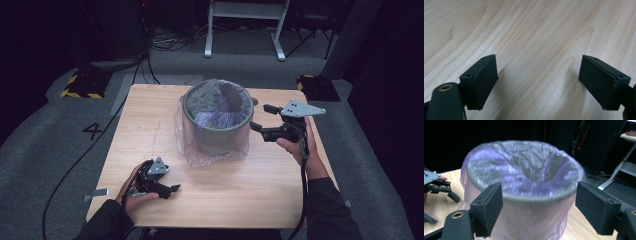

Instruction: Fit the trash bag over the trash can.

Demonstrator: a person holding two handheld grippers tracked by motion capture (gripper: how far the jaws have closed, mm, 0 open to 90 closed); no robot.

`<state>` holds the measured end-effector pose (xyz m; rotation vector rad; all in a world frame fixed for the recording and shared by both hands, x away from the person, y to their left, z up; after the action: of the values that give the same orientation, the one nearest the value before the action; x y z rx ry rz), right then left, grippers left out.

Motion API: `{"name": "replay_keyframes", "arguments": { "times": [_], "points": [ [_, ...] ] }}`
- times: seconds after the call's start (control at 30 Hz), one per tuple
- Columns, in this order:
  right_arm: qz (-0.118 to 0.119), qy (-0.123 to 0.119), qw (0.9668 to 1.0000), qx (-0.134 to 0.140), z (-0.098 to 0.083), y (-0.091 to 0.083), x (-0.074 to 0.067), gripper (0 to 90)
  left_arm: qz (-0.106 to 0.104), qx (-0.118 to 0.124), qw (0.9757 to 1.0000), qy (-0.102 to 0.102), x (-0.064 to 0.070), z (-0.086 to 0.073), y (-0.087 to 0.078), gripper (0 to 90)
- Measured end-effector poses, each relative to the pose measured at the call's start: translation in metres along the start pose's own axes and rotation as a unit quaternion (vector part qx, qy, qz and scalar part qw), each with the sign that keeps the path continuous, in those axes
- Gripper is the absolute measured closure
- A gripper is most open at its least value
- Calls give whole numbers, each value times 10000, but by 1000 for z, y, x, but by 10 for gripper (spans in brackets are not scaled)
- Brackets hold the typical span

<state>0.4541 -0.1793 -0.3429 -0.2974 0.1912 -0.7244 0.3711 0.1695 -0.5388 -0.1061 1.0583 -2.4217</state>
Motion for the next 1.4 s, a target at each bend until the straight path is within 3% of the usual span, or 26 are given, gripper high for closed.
{"name": "replay_keyframes", "arguments": {
  "times": [0.43, 0.63, 0.83, 1.0, 1.4],
  "points": [
    [-111, -160, 9998, 21, 26, 21, -7, 225, -9, 38, 10000, 15, 0, -1, 0, 145],
    [-169, -249, 9995, -103, 34, 33, -10, 227, -13, 39, 10000, 21, 0, -1, 0, 145],
    [-144, -258, 9994, -195, 41, 47, -13, 225, 1, 39, 10000, 14, 1, -1, 0, 145],
    [17, -232, 9994, -254, 45, 56, -17, 221, 0, 38, 10000, 13, 1, -1, 0, 145],
    [154, -352, 9968, -704, 51, 89, -27, 215, -25, 36, 10000, 49, 0, -1, 0, 145]
  ]
}}
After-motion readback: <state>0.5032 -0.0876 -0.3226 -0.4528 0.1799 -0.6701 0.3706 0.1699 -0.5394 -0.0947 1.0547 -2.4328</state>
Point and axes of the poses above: each handheld gripper's, and its own axes: y roughly forward along the jaws, z roughly out of its top, x roughly to its right, the point moved 5 cm from there along y, roughly forward along the jaws, and after that the axes turned 11 degrees about y, right-handed, at the moved point
